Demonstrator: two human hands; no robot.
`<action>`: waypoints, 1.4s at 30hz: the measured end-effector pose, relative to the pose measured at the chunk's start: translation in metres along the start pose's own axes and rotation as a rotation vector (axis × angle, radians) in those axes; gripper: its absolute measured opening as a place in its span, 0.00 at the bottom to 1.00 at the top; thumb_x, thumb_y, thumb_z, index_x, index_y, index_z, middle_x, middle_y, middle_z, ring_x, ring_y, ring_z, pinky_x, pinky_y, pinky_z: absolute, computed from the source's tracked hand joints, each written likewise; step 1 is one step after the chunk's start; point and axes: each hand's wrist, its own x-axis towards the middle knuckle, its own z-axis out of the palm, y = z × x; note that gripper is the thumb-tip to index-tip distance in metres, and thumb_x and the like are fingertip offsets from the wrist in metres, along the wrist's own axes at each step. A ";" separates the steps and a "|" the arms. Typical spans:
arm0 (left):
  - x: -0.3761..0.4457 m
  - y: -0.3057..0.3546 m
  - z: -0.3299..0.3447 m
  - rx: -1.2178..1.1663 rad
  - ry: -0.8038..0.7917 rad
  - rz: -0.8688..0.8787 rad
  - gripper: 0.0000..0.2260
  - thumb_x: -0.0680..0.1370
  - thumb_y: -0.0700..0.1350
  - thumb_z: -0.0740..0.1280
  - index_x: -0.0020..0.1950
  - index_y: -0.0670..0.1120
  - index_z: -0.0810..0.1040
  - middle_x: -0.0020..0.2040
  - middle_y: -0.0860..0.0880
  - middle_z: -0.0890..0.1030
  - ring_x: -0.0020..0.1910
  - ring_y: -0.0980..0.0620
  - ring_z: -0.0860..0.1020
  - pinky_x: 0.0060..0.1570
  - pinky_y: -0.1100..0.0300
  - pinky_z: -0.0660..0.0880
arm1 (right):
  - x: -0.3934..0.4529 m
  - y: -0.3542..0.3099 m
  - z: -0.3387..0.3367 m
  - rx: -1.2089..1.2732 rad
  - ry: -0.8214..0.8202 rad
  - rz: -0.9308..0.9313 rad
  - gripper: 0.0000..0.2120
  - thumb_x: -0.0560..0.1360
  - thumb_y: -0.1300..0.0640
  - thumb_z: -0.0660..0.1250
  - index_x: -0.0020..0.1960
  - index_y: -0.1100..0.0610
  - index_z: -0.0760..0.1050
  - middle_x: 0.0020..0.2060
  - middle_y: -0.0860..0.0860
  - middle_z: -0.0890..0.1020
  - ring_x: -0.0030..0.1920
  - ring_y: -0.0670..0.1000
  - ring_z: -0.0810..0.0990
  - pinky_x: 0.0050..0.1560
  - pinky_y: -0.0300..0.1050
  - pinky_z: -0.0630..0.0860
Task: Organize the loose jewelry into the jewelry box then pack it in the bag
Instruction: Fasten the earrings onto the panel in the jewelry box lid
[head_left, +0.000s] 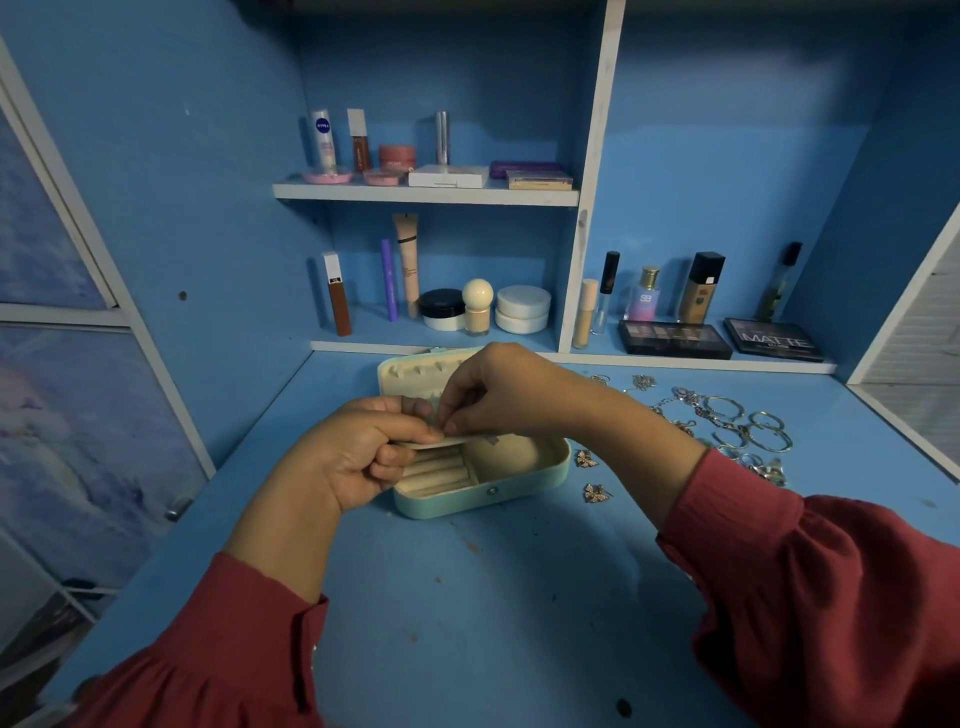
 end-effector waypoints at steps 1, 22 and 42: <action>0.000 0.000 0.000 -0.002 0.001 -0.001 0.12 0.74 0.28 0.63 0.40 0.45 0.72 0.23 0.53 0.68 0.15 0.62 0.59 0.15 0.72 0.53 | 0.001 -0.001 0.000 -0.007 -0.007 0.005 0.05 0.71 0.59 0.73 0.47 0.52 0.84 0.30 0.37 0.78 0.30 0.32 0.75 0.32 0.24 0.68; -0.002 0.000 0.001 -0.007 0.024 -0.005 0.13 0.74 0.27 0.62 0.40 0.45 0.71 0.23 0.53 0.67 0.15 0.62 0.60 0.15 0.72 0.53 | 0.006 -0.011 -0.007 -0.157 -0.127 0.073 0.06 0.72 0.55 0.70 0.47 0.53 0.83 0.38 0.43 0.81 0.39 0.43 0.76 0.39 0.38 0.72; 0.000 -0.001 0.002 -0.058 0.056 -0.009 0.14 0.75 0.26 0.61 0.40 0.46 0.70 0.23 0.51 0.71 0.15 0.62 0.59 0.15 0.72 0.52 | 0.005 -0.025 -0.006 -0.384 -0.185 0.027 0.06 0.73 0.59 0.67 0.37 0.54 0.75 0.32 0.46 0.74 0.38 0.48 0.73 0.36 0.39 0.69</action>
